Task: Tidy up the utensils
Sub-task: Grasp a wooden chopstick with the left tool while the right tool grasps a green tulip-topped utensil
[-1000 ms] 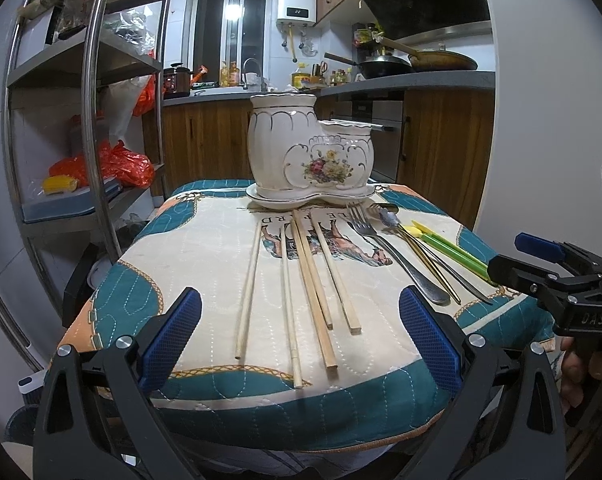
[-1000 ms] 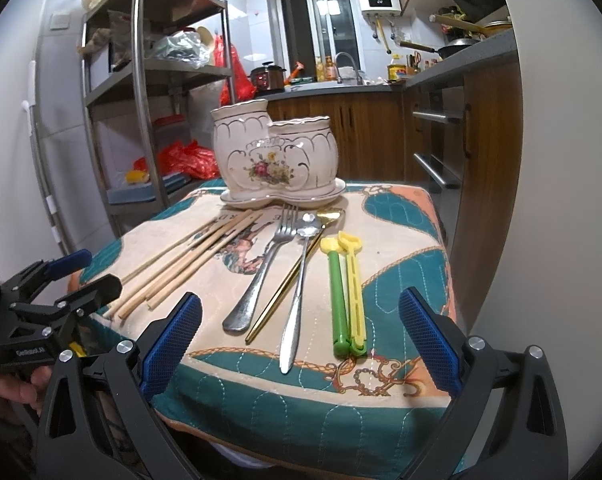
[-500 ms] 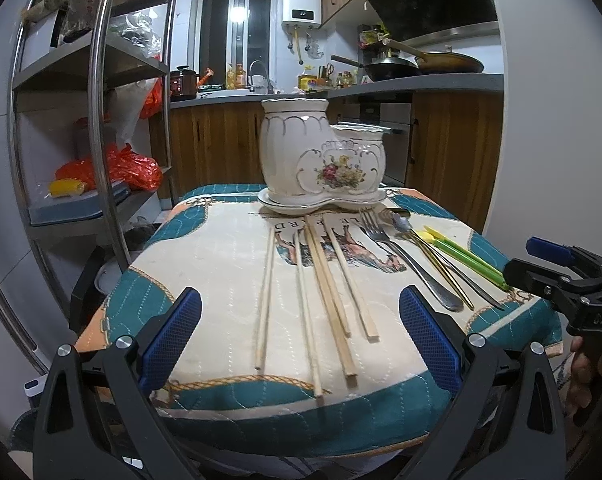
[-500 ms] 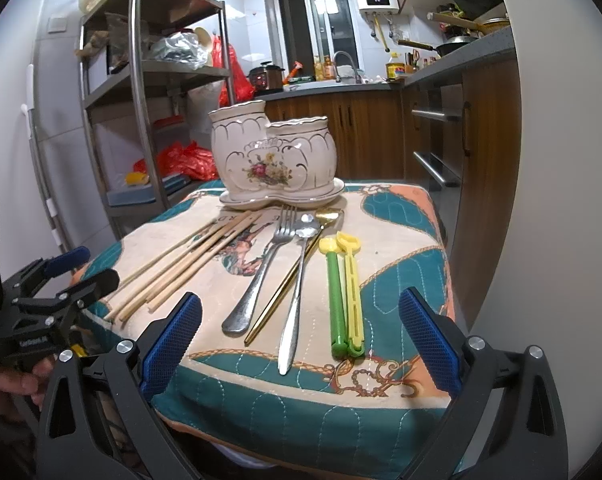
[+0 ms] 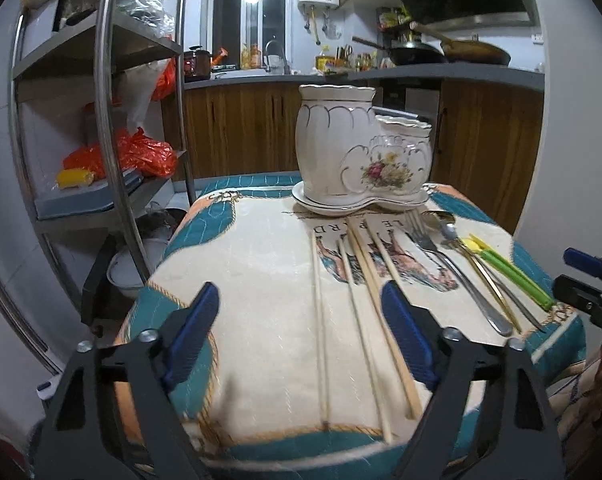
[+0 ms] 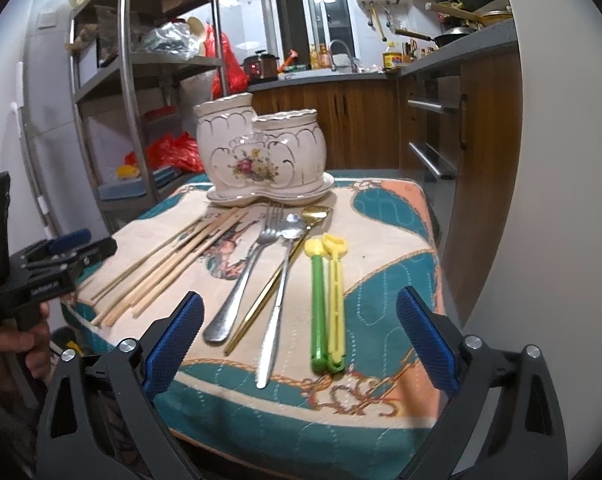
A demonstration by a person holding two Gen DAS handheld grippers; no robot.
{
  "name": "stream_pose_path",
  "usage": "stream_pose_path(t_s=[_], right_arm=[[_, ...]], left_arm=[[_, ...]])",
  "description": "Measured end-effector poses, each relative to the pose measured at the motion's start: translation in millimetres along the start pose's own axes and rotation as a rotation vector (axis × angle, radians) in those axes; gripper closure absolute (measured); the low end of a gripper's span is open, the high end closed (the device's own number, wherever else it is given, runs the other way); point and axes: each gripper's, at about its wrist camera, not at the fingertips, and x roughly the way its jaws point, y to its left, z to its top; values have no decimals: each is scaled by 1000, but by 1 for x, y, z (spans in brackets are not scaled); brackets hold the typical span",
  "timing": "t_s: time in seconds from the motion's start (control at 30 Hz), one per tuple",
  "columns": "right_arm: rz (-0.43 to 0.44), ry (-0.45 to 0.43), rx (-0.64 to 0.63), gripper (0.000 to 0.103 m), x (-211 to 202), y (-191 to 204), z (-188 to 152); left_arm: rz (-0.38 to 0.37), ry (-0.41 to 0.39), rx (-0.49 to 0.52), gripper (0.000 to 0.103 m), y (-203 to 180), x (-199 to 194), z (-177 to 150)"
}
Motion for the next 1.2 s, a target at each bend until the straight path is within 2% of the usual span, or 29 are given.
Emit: stream_pose_path(t_s=[0.03, 0.17, 0.33, 0.4, 0.47, 0.7, 0.77, 0.87, 1.07, 1.2], right_arm=[[-3, 8, 2, 11, 2, -2, 1], [-9, 53, 19, 35, 11, -10, 2], [-8, 118, 8, 44, 24, -15, 5], [-10, 140, -2, 50, 29, -18, 10], [-5, 160, -3, 61, 35, -21, 14], [20, 267, -38, 70, 62, -27, 30], [13, 290, -52, 80, 68, -27, 36], [5, 341, -79, 85, 77, -27, 41], [14, 512, -157, 85, 93, -23, 53], [26, 676, -223, 85, 113, -16, 67]], left_arm=[[5, 13, 16, 31, 2, 5, 5], [-15, 110, 53, 47, 7, 31, 14], [-85, 265, 110, 52, 2, 68, 12], [-90, 266, 120, 52, 1, 71, 13], [-99, 273, 113, 55, 0, 74, 13], [-109, 270, 112, 57, 4, 73, 14], [-106, 267, 117, 57, 6, 72, 14], [-104, 266, 126, 57, 7, 72, 14], [-102, 285, 153, 57, 7, 74, 17], [-125, 388, 206, 57, 5, 86, 31]])
